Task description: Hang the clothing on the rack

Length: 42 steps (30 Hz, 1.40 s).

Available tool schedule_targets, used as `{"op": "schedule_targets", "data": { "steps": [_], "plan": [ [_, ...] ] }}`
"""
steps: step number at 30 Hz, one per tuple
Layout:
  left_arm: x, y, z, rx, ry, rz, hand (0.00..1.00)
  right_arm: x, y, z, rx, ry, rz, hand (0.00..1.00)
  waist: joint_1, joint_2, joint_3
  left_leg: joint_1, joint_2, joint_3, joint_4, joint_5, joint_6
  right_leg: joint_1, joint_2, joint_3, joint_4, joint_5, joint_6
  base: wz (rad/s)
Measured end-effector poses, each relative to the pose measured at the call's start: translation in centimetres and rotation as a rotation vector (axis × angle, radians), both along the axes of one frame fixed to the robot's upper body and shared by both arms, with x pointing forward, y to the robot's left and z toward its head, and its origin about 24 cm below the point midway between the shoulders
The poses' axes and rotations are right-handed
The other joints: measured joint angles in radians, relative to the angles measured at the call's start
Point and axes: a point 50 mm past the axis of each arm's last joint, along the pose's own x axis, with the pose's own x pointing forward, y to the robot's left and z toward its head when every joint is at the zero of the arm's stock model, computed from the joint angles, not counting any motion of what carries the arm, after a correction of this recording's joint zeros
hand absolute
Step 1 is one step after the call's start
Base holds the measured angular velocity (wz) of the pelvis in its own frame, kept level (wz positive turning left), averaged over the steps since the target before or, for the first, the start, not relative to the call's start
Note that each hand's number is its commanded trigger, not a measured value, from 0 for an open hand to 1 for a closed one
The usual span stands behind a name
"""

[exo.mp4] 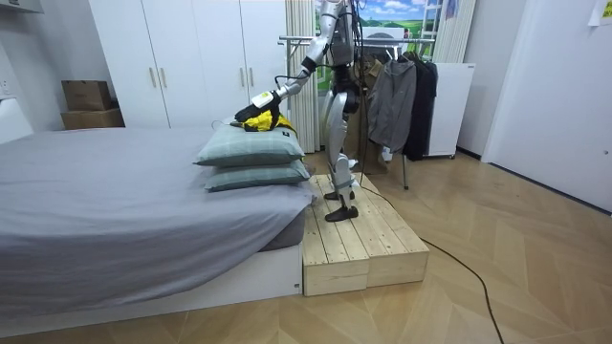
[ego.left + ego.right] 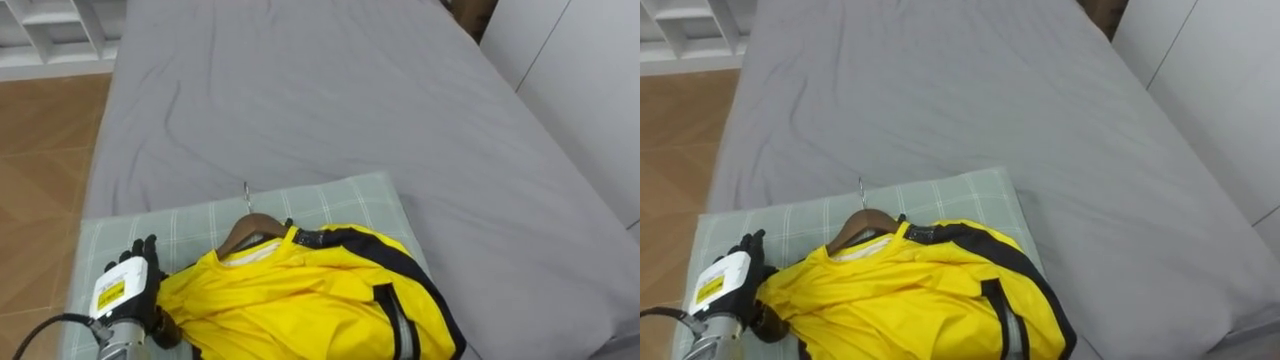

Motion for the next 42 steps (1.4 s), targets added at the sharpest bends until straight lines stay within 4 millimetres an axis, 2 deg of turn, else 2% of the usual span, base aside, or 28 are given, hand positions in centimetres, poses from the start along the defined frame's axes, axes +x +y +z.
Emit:
{"op": "schedule_targets", "data": {
  "steps": [4,8,9,11,12,16,25,28,33,42],
  "plan": [
    [0.2,0.2,0.1,-0.033,0.008,0.021,0.00,0.0,0.0,0.0,0.000,0.002,0.006,0.00,-0.003,0.002,0.0023,-0.007,0.007,0.001,0.011,0.000,0.000,-0.001,0.005,-0.002,0.001,0.002,-0.003,0.00],
    [1.2,-0.2,0.7,-0.039,0.010,-0.004,0.00,0.0,0.2,0.0,0.003,0.008,0.024,0.00,-0.003,0.010,0.0089,-0.033,0.014,0.000,0.031,0.000,0.000,-0.018,0.008,-0.013,0.009,0.004,-0.006,0.06],
    [1.3,-0.2,0.8,-0.035,0.021,-0.014,0.00,0.1,0.2,-0.1,0.002,0.011,0.039,0.00,-0.003,0.011,0.0131,-0.033,0.015,0.001,0.033,0.000,0.000,-0.022,0.007,-0.011,0.017,0.003,-0.006,-0.04],
    [1.5,-0.3,0.8,-0.036,0.031,-0.020,0.00,0.1,0.2,-0.1,0.003,0.011,0.041,0.00,-0.003,0.013,0.0153,-0.040,0.017,0.005,0.034,0.000,0.000,-0.032,0.007,-0.010,0.023,0.003,-0.006,-0.05],
    [1.7,-0.2,1.0,-0.036,0.034,-0.025,0.00,0.2,0.3,0.0,0.004,0.008,0.042,0.00,-0.003,0.015,0.0203,-0.046,0.020,0.011,0.034,0.000,0.000,-0.042,0.008,-0.010,0.029,0.004,-0.006,-0.07],
    [1.6,0.4,1.2,-0.006,0.050,-0.033,0.00,0.6,0.4,0.0,0.011,0.005,0.048,0.00,-0.007,0.020,0.0232,-0.062,0.024,0.020,0.036,0.000,0.000,-0.068,0.009,-0.005,0.043,0.004,-0.008,-0.07],
    [2.5,-0.1,1.9,0.104,0.087,-0.148,0.00,2.2,0.1,0.4,0.007,-0.042,0.093,0.00,-0.021,0.019,0.0243,-0.078,0.023,0.030,0.044,0.005,0.007,-0.085,0.002,-0.006,0.051,0.004,-0.009,-0.01],
    [2.7,-0.1,2.0,0.128,0.104,-0.181,0.00,2.7,0.1,0.5,0.006,-0.061,0.113,0.00,-0.035,0.021,0.0259,-0.079,0.025,0.032,0.046,0.005,0.007,-0.083,0.002,-0.015,0.048,0.004,-0.009,0.00],
    [3.2,-0.5,2.4,0.151,0.097,-0.219,0.00,2.9,-0.2,0.7,-0.003,-0.062,0.123,0.00,-0.045,0.035,0.0364,-0.081,0.029,0.056,0.044,0.005,0.007,-0.090,0.000,-0.013,0.052,0.004,-0.009,0.00],
    [3.7,-0.7,2.9,0.170,0.086,-0.235,0.00,3.9,-0.3,0.9,-0.009,-0.086,0.130,0.00,-0.046,0.035,0.0371,-0.104,0.029,0.074,0.049,0.008,0.012,-0.136,-0.004,0.004,0.075,0.004,-0.009,-0.06]
  ]
}}
